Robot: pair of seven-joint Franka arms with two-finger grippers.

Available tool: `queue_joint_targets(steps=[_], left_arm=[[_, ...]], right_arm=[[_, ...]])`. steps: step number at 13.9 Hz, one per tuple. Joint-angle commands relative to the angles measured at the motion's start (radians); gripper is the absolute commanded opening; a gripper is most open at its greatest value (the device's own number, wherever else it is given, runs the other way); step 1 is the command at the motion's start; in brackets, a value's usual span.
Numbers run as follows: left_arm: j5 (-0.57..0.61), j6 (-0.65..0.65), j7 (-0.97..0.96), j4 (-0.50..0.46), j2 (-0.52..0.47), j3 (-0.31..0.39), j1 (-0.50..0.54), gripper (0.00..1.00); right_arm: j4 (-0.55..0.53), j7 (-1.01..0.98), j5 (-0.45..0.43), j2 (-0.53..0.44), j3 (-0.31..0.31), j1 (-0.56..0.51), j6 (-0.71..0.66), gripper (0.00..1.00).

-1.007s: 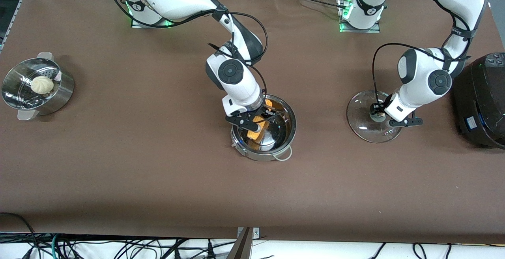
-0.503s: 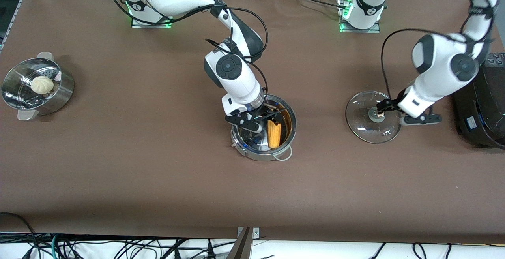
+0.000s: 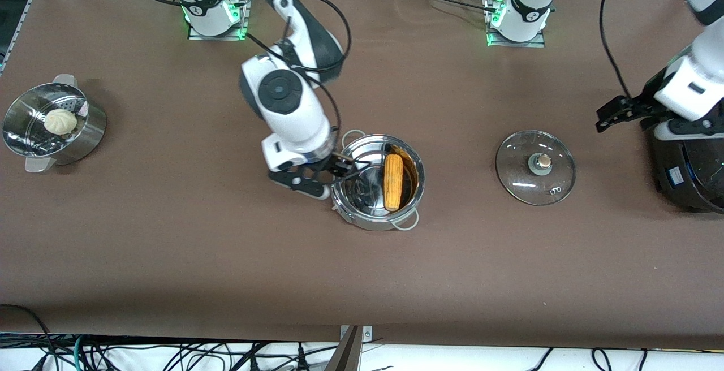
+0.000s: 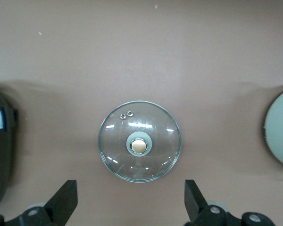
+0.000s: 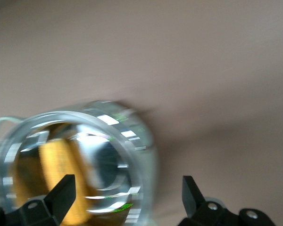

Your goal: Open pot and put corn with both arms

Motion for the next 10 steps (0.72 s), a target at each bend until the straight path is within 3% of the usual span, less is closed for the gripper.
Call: queue_joint_targets(steps=[1,2,4,7,10], left_arm=[[-0.001,-0.077,0.006,0.117,0.043,-0.002,0.000,1.00],[-0.001,-0.092,0.004,0.131,0.044,-0.002,0.000,1.00],[-0.001,-0.094,-0.001,0.137,0.049,0.000,0.000,1.00],[-0.001,-0.094,-0.005,0.144,0.050,0.000,0.000,1.00],[-0.003,-0.124,-0.011,0.144,0.050,0.001,0.000,1.00]], right_arm=[[-0.019,-0.162,0.007,-0.071,-0.114,0.000,-0.126,1.00],[-0.039,-0.228,0.004,-0.102,-0.152,0.000,-0.146,1.00],[-0.111,-0.416,0.012,-0.200,-0.153,-0.099,-0.224,1.00],[-0.229,-0.612,0.007,-0.329,-0.153,-0.226,-0.236,1.00],[-0.368,-0.678,-0.037,-0.502,-0.014,-0.439,-0.311,1.00]])
